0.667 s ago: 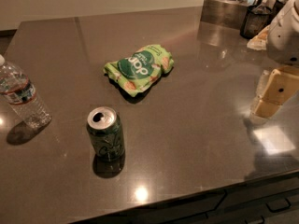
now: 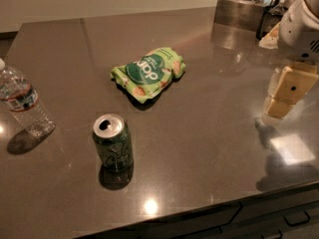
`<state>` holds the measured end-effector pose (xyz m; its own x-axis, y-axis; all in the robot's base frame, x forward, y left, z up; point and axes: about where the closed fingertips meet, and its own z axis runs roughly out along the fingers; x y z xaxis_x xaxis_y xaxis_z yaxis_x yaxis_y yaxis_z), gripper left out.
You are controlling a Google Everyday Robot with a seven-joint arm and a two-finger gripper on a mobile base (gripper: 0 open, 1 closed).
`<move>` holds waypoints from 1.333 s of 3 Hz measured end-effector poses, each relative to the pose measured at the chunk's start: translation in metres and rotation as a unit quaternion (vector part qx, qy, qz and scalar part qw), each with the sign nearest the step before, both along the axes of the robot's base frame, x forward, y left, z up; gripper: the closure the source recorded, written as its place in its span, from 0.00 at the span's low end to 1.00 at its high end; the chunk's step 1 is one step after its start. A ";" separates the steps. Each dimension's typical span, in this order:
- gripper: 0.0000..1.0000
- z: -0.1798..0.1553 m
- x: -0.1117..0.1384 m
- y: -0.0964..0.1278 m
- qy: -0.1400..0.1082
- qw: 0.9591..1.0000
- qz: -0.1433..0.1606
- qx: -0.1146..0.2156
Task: Move green rice chip bag near green can
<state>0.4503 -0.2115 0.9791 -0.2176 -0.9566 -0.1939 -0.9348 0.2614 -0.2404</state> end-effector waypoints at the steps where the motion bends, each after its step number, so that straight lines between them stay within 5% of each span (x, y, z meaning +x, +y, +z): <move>1: 0.00 -0.008 0.029 0.012 0.002 1.000 0.010 0.012; 4: 0.00 -0.042 0.134 0.062 -0.027 0.997 0.029 0.066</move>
Offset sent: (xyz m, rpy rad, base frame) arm 0.1121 0.0432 -0.0444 0.0998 -0.0221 0.0436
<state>0.5841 -0.1494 0.9366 -0.1480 -0.9328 -0.3285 -0.9363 0.2391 -0.2572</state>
